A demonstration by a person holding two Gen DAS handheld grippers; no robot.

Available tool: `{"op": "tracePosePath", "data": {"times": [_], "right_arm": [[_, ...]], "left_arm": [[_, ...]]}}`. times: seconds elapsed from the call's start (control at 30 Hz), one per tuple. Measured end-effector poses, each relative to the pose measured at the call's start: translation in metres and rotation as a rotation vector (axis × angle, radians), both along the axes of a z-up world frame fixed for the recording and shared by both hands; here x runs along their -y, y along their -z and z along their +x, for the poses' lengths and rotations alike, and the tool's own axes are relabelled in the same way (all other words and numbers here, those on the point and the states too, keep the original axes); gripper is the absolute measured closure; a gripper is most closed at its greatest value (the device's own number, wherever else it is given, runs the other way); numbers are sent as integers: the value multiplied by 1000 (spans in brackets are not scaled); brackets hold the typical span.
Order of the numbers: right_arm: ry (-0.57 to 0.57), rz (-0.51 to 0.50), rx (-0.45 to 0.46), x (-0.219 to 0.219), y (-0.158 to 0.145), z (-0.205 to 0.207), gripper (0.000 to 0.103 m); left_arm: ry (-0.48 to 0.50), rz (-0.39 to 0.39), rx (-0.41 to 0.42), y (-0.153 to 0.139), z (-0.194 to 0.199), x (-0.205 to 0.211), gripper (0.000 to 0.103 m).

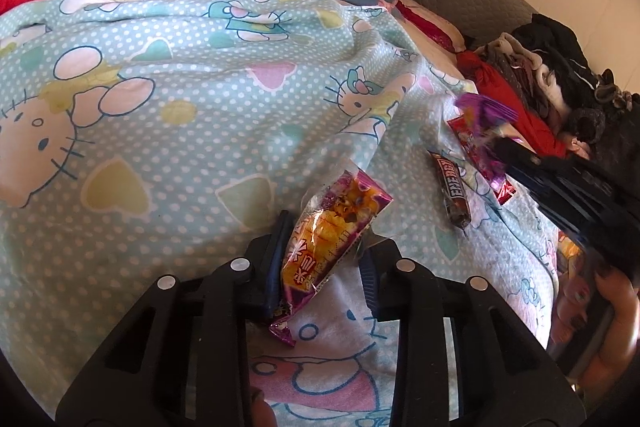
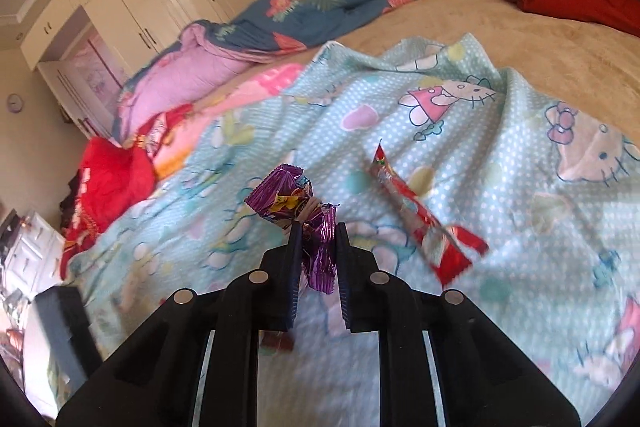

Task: Collect trash
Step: 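Grasp the orange snack packet with the left tool while the right tool grasps a purple wrapper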

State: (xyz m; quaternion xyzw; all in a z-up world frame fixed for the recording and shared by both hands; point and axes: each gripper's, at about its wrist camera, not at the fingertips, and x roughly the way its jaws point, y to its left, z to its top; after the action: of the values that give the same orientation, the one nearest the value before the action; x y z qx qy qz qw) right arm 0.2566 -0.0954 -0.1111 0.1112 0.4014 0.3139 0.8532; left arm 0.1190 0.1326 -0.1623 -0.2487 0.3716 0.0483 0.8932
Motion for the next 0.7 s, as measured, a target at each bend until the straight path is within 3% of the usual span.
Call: {"op": "tracePosePath", "data": {"times": [0.17, 0.47, 0.7], "right_arm": [[4, 20, 5, 18, -11, -29, 87], [11, 28, 29, 46, -23, -69, 87], [29, 32, 34, 63, -31, -82, 87]], "left_arm": [[-4, -11, 18, -5, -4, -2, 82], [52, 64, 119, -47, -14, 19, 83], [96, 72, 180, -76, -15, 37, 83]]}}
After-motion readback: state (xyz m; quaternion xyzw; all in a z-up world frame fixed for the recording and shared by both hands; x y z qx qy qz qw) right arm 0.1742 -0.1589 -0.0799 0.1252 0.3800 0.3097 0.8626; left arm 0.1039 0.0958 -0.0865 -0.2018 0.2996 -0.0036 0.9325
